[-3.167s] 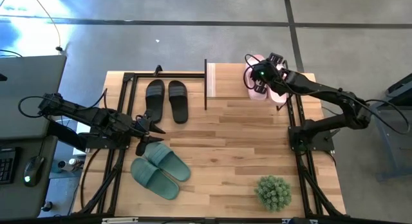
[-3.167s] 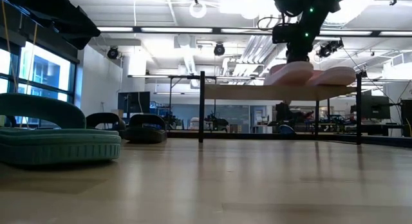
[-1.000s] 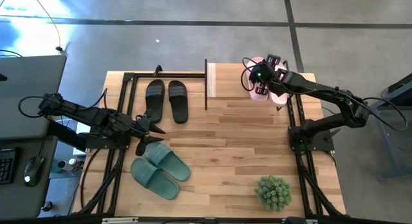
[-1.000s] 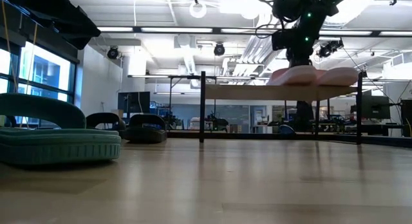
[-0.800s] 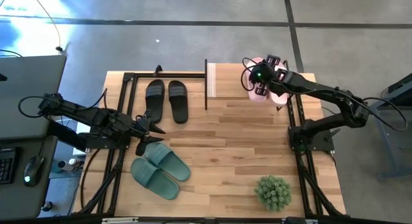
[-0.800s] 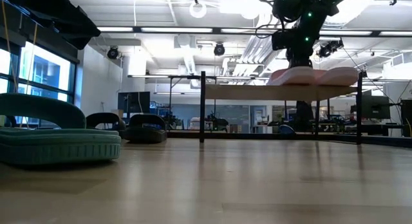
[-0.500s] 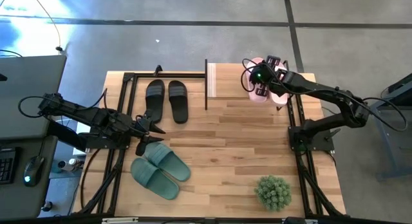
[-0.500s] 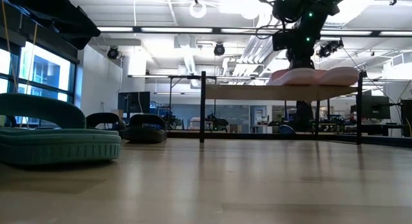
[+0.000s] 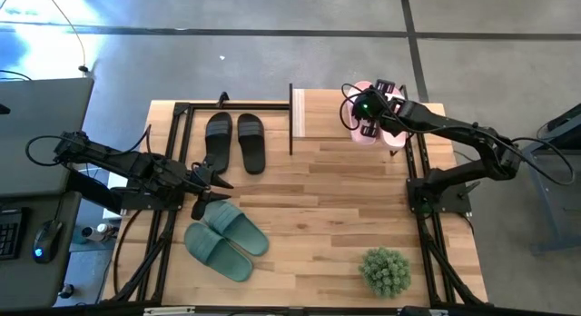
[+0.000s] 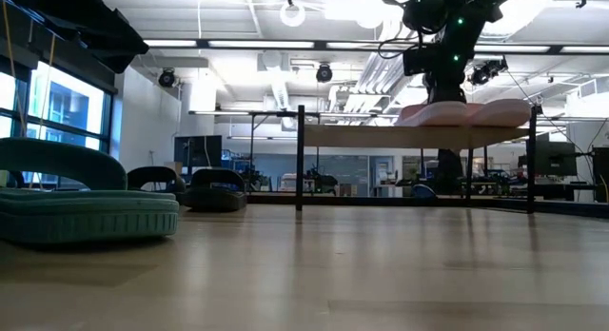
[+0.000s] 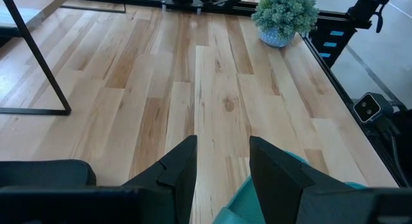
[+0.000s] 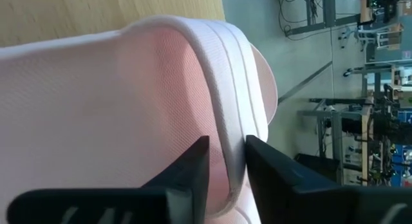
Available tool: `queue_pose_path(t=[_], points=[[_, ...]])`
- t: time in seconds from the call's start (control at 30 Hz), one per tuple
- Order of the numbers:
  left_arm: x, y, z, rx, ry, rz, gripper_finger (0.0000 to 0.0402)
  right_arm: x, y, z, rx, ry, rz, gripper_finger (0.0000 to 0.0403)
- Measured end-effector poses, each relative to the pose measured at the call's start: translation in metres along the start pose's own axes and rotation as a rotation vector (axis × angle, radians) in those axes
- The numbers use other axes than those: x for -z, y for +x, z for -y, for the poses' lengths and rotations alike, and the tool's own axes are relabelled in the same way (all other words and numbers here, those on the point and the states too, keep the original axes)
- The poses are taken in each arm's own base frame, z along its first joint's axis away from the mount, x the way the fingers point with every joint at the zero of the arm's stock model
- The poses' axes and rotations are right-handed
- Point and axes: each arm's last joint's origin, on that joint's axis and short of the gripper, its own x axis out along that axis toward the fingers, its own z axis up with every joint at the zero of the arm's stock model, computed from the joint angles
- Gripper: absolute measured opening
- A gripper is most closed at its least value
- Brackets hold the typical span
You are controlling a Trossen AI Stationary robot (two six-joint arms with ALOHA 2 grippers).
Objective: Pick and place slides into the shelf
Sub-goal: Put the pink slipper on the shelf, then put the bottom green slipper under the shelf
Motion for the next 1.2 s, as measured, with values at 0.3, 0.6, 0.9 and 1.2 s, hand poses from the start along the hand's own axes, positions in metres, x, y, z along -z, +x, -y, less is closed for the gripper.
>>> queue_pose_path(t=[0.3, 0.6, 0.9, 1.2], points=[[0.000, 0.000, 0.000, 0.000, 0.000, 0.000, 0.0127, 0.000, 0.000, 0.000, -0.008, 0.014, 0.004, 0.0122], [0.000, 0.000, 0.000, 0.000, 0.000, 0.000, 0.0127, 0.001, 0.000, -0.001, -0.030, 0.039, 0.008, 0.0127], [0.000, 0.000, 0.000, 0.000, 0.000, 0.000, 0.0127, 0.009, -0.019, 0.006, -0.039, 0.086, 0.062, 0.0127], [0.000, 0.000, 0.000, 0.000, 0.000, 0.000, 0.0127, 0.024, -0.033, 0.006, -0.134, 0.150, 0.068, 0.0128]])
